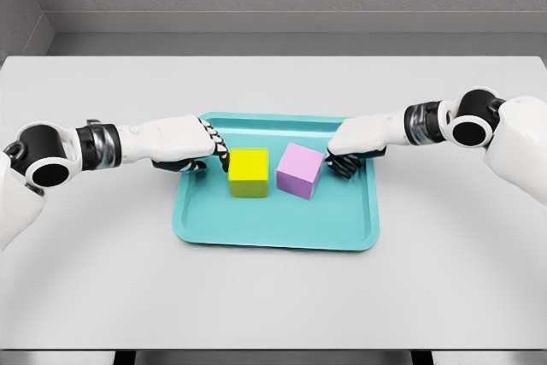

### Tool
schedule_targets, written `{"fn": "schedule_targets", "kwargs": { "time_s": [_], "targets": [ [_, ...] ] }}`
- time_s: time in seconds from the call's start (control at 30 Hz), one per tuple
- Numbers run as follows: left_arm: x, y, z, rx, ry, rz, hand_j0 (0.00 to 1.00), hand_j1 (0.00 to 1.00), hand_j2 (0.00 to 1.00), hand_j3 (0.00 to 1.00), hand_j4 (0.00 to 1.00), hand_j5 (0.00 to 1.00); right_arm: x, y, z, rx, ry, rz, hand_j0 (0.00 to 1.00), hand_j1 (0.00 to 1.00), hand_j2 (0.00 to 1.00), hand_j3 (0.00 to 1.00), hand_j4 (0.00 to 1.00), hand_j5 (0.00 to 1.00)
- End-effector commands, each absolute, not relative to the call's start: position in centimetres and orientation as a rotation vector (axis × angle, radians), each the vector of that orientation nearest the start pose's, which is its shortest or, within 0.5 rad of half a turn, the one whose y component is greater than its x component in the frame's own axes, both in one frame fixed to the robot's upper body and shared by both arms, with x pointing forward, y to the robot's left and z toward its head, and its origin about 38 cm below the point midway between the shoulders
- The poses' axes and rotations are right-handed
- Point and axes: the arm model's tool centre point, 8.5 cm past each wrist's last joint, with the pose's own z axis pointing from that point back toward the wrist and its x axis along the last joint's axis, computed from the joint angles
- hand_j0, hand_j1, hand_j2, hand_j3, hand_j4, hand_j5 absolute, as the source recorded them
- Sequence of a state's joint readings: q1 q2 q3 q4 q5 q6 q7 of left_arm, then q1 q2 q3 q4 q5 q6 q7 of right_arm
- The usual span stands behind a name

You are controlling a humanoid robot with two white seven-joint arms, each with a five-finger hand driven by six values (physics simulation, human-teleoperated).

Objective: Push two cubes

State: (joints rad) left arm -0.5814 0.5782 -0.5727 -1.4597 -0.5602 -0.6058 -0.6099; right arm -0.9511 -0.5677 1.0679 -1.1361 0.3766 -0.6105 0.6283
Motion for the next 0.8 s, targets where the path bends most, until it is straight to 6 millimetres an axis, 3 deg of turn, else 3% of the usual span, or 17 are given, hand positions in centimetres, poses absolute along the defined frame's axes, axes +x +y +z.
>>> {"fn": "schedule_targets", "kwargs": {
  "time_s": [0.0, 0.77],
  "targets": [
    [43.02, 21.58, 17.29, -0.406, 1.976, 3.014, 0.59, 0.59, 0.59, 0.59, 0.59, 0.59, 48.10, -20.94, 15.53, -0.186, -1.116, 2.378, 0.14, 0.14, 0.14, 0.14, 0.14, 0.14],
    [43.06, 21.41, 17.27, -0.398, 1.989, 3.009, 0.59, 0.59, 0.59, 0.59, 0.59, 0.59, 47.88, -20.94, 15.53, -0.183, -1.110, 2.392, 0.14, 0.14, 0.14, 0.14, 0.14, 0.14]
  ]
}}
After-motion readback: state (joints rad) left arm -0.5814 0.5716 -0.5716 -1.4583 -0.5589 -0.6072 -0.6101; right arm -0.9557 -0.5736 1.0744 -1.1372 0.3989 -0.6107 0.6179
